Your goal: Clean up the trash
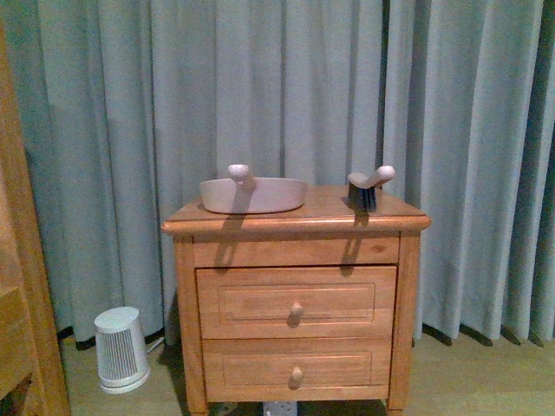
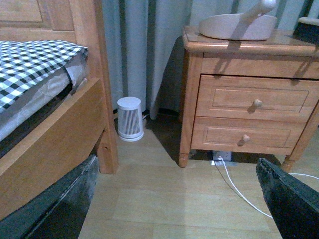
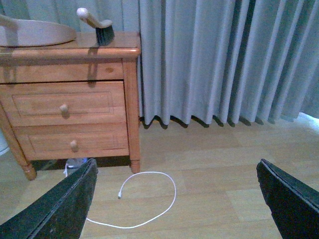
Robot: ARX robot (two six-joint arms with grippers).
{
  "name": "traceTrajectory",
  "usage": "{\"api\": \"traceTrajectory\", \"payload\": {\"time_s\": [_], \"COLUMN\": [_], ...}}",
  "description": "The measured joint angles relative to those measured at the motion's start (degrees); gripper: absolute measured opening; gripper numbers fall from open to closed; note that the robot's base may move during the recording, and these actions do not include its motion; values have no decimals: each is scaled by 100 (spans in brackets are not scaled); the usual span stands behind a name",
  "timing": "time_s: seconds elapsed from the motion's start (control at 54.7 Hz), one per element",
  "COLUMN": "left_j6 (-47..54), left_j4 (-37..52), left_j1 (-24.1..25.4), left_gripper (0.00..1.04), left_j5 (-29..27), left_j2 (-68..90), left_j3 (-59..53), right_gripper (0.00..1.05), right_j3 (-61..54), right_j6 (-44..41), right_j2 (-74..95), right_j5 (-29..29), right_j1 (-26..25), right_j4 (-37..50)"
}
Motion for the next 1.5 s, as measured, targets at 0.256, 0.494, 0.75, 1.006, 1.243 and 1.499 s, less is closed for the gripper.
{"api": "traceTrajectory", "payload": {"time_s": [0.256,0.494,0.75,1.006,1.243,1.499], "left_j6": [0,0,0,0,0,-636], "left_j4": [0,0,0,0,0,-321], "left_j1": [0,0,0,0,0,256], "left_gripper": [97,97,97,97,97,97], "left_j5": [0,0,2,0,0,798], "left_j2": [-2,-2,-2,-2,-2,313], "left_j3": [0,0,0,0,0,157], "right_gripper": [97,97,97,97,97,97], "right_j3": [0,0,0,0,0,0], "right_j6": [0,0,0,0,0,0], "right_j2": [0,0,2,2,2,2], "right_j5": [0,-2,0,0,0,2], "right_j1": [-2,-2,0,-2,-2,-2], "right_j4": [-2,-2,-2,-7,-7,-7]}}
